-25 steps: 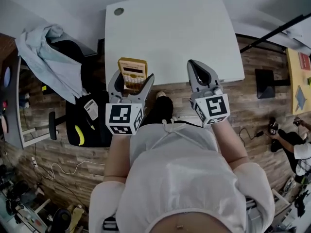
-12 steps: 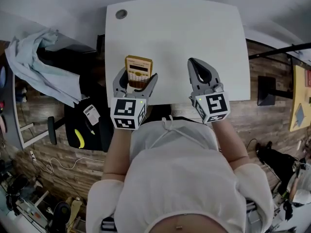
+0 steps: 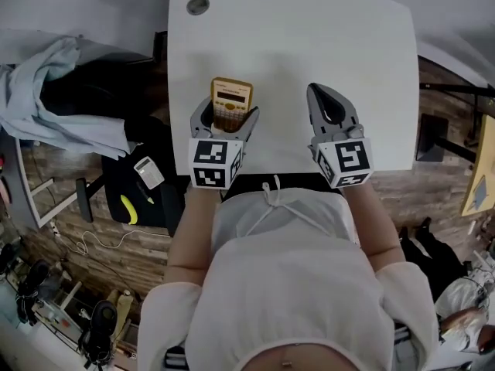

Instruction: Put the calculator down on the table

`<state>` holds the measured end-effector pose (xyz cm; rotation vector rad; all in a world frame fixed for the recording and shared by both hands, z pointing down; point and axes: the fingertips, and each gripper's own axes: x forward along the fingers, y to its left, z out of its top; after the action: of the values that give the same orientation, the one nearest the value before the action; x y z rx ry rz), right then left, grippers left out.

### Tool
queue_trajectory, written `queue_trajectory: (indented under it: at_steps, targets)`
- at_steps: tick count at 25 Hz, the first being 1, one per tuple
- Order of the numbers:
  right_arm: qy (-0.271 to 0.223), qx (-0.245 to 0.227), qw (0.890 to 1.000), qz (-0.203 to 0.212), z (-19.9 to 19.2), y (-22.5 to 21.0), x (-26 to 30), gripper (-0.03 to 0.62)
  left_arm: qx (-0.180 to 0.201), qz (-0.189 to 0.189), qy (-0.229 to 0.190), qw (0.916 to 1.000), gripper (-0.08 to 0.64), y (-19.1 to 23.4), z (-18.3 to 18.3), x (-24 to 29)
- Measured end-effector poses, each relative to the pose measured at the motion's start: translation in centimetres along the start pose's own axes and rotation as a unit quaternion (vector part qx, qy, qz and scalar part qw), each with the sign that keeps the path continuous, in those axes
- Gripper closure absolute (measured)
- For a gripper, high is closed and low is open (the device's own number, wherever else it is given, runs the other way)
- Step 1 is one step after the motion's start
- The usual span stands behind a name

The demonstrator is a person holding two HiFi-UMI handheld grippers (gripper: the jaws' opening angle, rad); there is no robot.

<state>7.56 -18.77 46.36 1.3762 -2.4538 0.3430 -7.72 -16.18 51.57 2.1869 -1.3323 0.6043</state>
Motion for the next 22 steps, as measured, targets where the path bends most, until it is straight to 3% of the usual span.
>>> queue_trajectory:
  at_steps: [10, 22]
  targets:
    - [0.042, 0.018, 0.999, 0.016, -3.1, -0.7, 2.9, 0.589, -0.039, 0.014, 0.078, 0.9961, 0.164, 1.1, -4.4, 4.4]
    - [0.073, 0.029, 0.996, 0.030, -5.1, -2.8, 3.9, 0.589, -0.062, 0.044, 0.153, 0.9853, 0.163, 0.9, -6.8, 7.7]
